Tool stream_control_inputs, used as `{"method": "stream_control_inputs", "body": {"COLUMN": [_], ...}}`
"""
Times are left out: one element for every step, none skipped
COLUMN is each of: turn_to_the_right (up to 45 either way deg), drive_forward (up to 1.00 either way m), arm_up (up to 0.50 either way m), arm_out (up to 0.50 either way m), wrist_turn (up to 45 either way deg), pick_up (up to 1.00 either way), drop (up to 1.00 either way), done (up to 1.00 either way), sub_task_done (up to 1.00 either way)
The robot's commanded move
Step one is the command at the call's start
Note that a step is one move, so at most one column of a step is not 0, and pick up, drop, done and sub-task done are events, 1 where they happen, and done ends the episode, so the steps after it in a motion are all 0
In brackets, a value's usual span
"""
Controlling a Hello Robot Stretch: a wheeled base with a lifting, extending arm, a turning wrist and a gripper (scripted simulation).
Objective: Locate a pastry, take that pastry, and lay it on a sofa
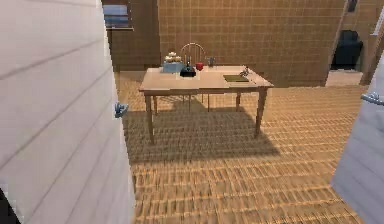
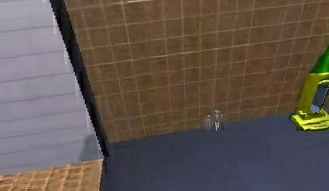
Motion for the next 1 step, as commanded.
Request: {"method": "stream_control_inputs", "body": {"turn_to_the_right": [0.0], "drive_forward": [1.00], "arm_up": [0.00], "arm_out": [0.00], "wrist_turn": [0.0], "pick_up": [0.00], "drop": [0.00], "done": [0.00], "sub_task_done": [0.00]}}
